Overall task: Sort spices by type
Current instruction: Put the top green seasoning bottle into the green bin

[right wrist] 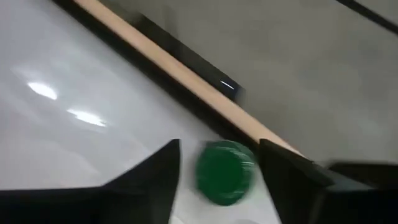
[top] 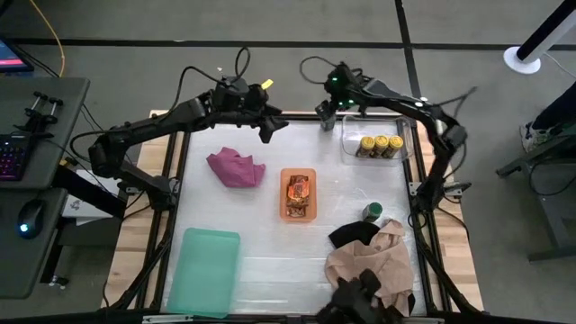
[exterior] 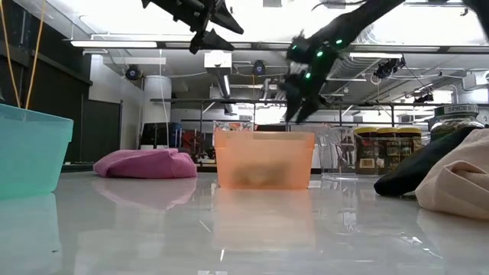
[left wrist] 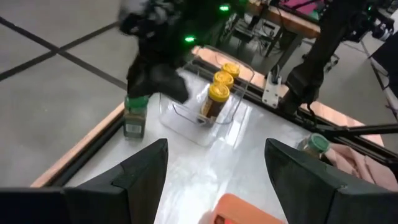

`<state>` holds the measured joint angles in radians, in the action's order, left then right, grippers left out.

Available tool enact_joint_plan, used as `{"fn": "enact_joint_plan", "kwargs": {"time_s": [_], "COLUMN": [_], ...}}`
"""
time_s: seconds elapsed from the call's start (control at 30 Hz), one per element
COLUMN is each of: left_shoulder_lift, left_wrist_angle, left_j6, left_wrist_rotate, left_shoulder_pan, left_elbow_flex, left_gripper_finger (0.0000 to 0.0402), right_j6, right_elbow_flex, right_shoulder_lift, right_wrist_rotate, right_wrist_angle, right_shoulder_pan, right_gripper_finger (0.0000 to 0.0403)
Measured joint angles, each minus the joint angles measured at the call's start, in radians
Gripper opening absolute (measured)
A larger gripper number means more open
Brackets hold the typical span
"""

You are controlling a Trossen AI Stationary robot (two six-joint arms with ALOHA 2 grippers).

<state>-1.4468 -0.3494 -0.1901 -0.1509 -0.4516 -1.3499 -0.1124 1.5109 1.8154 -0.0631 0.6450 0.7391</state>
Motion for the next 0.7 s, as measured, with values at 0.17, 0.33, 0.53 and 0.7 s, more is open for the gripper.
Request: {"fn": "enact_joint_plan", "kwargs": {"time_s": [0.17,0.33,0.53,0.7], "left_shoulder_lift": [-0.001,-0.001,-0.001,-0.001], "left_wrist_angle": [-0.047,-0.048,-0.049,-0.049], "left_j6": [-0.033,-0.045,-0.070,-0.073], "left_wrist_rotate": [0.000,0.000,0.001,0.001], "left_shoulder_pan": [0.017,0.032,0.037,0.037], "left_elbow_flex": [0.000,0.000,0.000,0.000], "left_gripper_finger": [0.0255,0.0255,0.0255,0.0255], "right_j6": [0.005,-0.003,-0.005,-0.023], "right_elbow_flex": [0.168,0.246,0.249,0.238], "right_shoulder_lift": [0.135,0.204,0.208,0.208], "right_wrist_rotate": [-0.142,-0.093,-0.054,-0.056], "right_wrist_angle": [0.186,0.256,0.269,0.322], "right_shoulder_pan": [-0.009,-0.011,-0.014,-0.013], "right_gripper_finger": [0.0291,0.0315,0.0316,0.0316]}}
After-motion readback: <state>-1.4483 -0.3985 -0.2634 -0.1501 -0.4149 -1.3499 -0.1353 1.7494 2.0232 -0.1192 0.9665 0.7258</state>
